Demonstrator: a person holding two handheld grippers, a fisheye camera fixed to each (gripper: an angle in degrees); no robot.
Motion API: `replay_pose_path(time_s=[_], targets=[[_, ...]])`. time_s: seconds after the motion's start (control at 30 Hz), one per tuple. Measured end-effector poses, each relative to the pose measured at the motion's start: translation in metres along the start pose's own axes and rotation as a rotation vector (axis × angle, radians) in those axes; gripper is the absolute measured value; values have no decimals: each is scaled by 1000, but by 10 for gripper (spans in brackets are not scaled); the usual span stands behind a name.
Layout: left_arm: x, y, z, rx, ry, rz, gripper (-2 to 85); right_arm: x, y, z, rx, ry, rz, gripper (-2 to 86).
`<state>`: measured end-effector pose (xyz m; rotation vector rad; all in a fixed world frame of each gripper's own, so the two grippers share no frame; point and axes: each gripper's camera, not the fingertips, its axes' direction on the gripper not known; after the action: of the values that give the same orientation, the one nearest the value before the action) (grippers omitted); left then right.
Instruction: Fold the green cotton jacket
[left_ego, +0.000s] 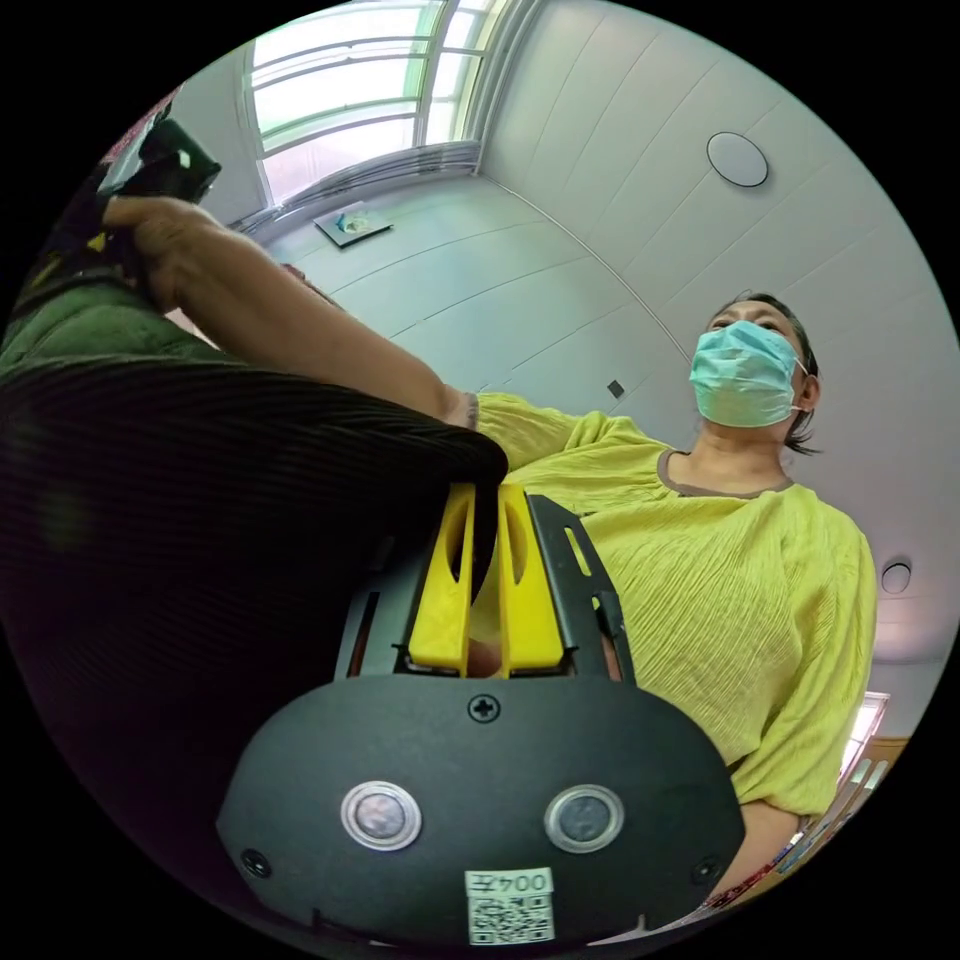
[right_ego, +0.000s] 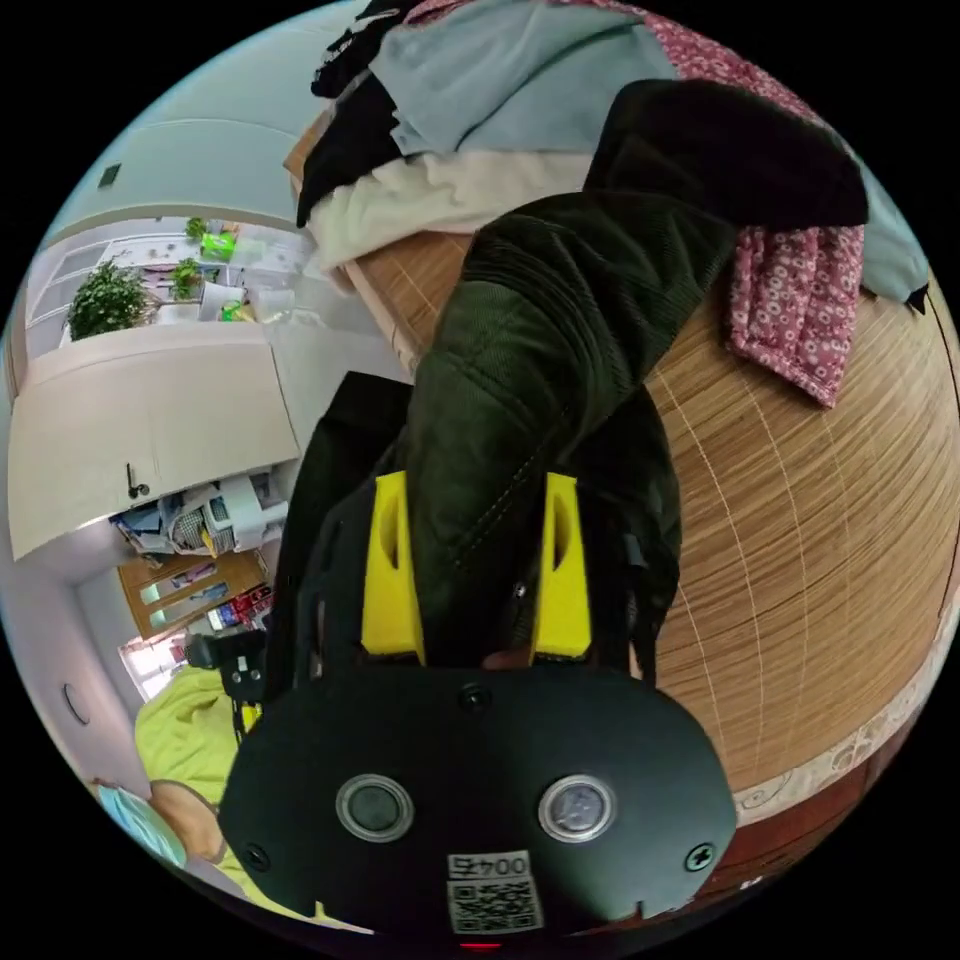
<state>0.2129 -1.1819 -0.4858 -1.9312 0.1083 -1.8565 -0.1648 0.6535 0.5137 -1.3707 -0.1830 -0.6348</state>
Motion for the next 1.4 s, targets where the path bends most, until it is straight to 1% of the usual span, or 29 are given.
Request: replay_pose_path(time_s=[0.03,0.07,0.13,0.17,0.23,0.27,0.33,0.37,0.4,0.43,0.47,0.53,0.6,0.63,0.67,0.73,0.77,0.83,0.93,1.03,1.07,1.13,1.17,1.23,1.3,1.4], targets=[[2,3,-5,6,-6,2,25,7,11,2,15,-31,1,71],[5,6,-9,3,-4,6,25,13,18,0,34,-57,4,61],[11,10,-11,-19,-12,18,26,44,64,-19,186,-237,31,47],[15,11,-12,-40,-22,32,26,54,79,-26,238,-294,39,46],[26,10,-16,-60,-35,69,26,97,154,-58,501,-543,51,46],[37,8,-24,-42,-56,108,27,107,177,-67,583,-611,41,47],[53,3,-39,14,-72,163,27,145,281,-96,945,-856,-5,48],[64,-1,-51,69,-77,197,28,151,309,-102,1037,-903,-22,48],[69,-4,-57,99,-81,215,28,160,363,-113,1194,-960,-61,49],[79,-10,-65,140,-92,257,28,160,414,-125,1314,-969,-107,51],[89,-18,-67,156,-102,296,28,158,439,-131,1364,-960,-132,52],[100,-32,-64,161,-107,345,27,140,532,-155,1515,-879,-207,56],[110,-47,-52,153,-106,389,26,121,593,-174,1580,-788,-263,55],[115,-57,-42,151,-103,416,26,105,631,-187,1608,-704,-289,54],[119,-67,-32,152,-91,434,27,96,649,-194,1620,-654,-299,54],[126,-81,-16,165,-68,462,27,50,718,-221,1660,-434,-312,54],[132,-89,-6,179,-52,484,28,37,734,-226,1669,-378,-309,55],[144,-98,8,203,-29,523,29,-15,793,-243,1715,-173,-296,61],[175,-111,35,219,-49,596,30,-72,854,-251,1797,-16,-314,72],[208,-122,61,242,-74,674,31,-113,903,-247,1912,66,-318,89],[219,-127,72,243,-94,701,31,-121,911,-245,1936,96,-314,88],[229,-138,92,229,-157,728,31,-146,927,-236,2007,260,-247,80],[232,-146,105,221,-216,742,31,-150,928,-236,2011,300,-223,77],[228,-162,124,209,-318,759,32,-157,917,-240,1985,465,-82,64],[212,-184,142,193,-385,748,33,-142,897,-250,1931,511,14,60],[163,-232,170,169,-521,698,36,-81,854,-276,1837,418,113,57]])
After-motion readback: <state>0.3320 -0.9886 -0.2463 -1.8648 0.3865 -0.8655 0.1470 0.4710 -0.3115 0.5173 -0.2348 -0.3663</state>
